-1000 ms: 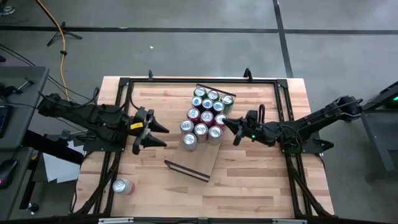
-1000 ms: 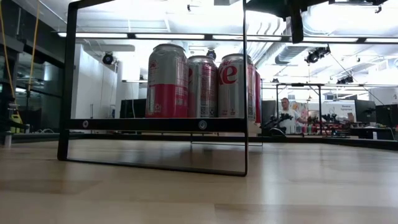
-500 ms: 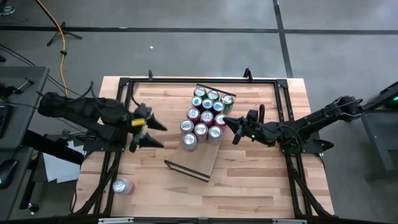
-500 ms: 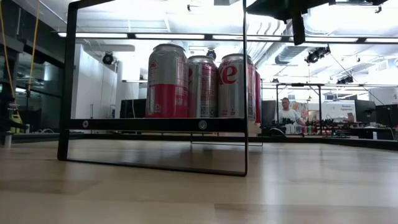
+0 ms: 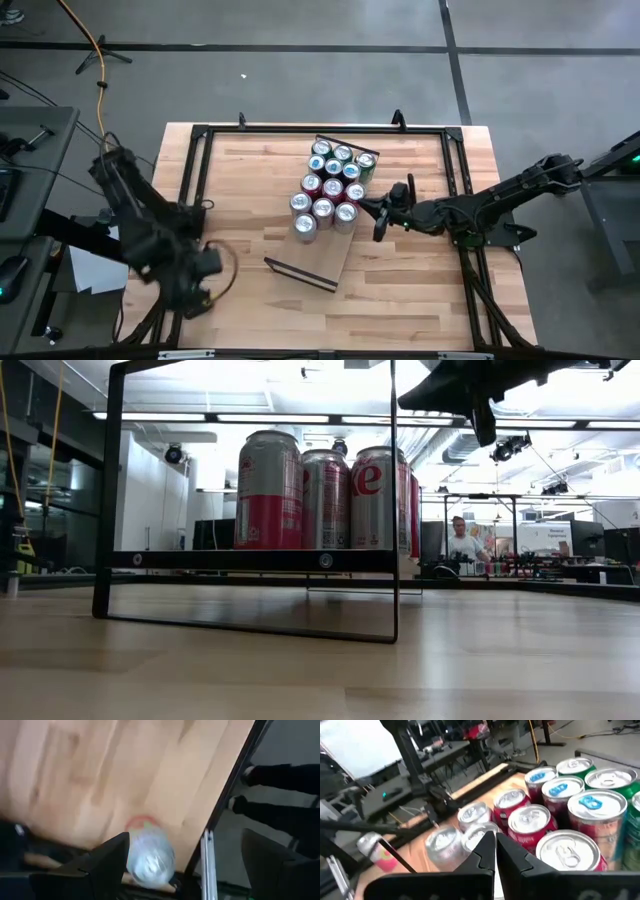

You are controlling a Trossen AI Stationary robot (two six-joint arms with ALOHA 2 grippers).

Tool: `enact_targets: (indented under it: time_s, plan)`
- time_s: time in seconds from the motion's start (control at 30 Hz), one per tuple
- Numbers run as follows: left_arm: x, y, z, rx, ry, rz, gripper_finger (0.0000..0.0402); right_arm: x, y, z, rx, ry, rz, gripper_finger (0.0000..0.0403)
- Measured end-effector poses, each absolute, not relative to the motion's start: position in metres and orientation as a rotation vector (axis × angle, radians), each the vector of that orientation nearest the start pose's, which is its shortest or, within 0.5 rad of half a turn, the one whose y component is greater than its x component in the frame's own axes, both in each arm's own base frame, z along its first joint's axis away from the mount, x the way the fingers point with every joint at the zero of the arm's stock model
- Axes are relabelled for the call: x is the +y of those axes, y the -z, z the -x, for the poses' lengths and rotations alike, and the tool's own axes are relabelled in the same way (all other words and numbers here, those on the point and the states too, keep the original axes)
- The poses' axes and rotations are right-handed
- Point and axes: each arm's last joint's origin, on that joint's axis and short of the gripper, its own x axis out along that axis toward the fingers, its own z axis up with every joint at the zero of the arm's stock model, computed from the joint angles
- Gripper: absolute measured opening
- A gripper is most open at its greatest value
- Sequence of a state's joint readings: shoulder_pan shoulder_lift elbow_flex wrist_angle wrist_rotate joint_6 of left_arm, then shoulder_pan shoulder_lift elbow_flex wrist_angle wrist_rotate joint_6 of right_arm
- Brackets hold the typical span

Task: Place canned beverage on shelf
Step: Put the white and pink soda can on the shelf aligned with the other white and pink soda can

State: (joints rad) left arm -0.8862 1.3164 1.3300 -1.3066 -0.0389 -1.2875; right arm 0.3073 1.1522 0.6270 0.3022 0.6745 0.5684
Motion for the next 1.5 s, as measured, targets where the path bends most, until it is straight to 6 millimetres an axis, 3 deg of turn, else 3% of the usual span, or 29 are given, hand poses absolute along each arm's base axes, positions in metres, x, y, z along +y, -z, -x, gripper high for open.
enact_targets:
  time_s: [0.17,0.37,0.5,0.73,1.17,1.5]
  plan:
    - [-0.210,-0.313,-0.116,1.383,-0.205,0.430,0.0299,0.056,-0.250,-0.236,0.127,0.423,-0.431,0.0000]
    - [-0.234,-0.293,-0.089,1.429,-0.214,0.227,0.0298,0.054,-0.246,-0.235,0.159,0.441,-0.411,0.0000]
    - [-0.243,-0.282,-0.082,1.421,-0.199,0.097,0.0298,0.054,-0.245,-0.235,0.175,0.445,-0.402,0.0000]
    - [-0.242,-0.261,-0.082,1.423,-0.232,0.021,0.0298,0.053,-0.244,-0.234,0.185,0.456,-0.393,0.0000]
    - [-0.242,-0.229,-0.082,1.421,-0.184,0.081,0.0298,0.053,-0.243,-0.234,0.186,0.460,-0.408,0.0000]
    - [-0.240,-0.217,-0.081,1.426,-0.213,0.122,0.0281,0.053,-0.243,-0.234,0.186,0.460,-0.408,0.0000]
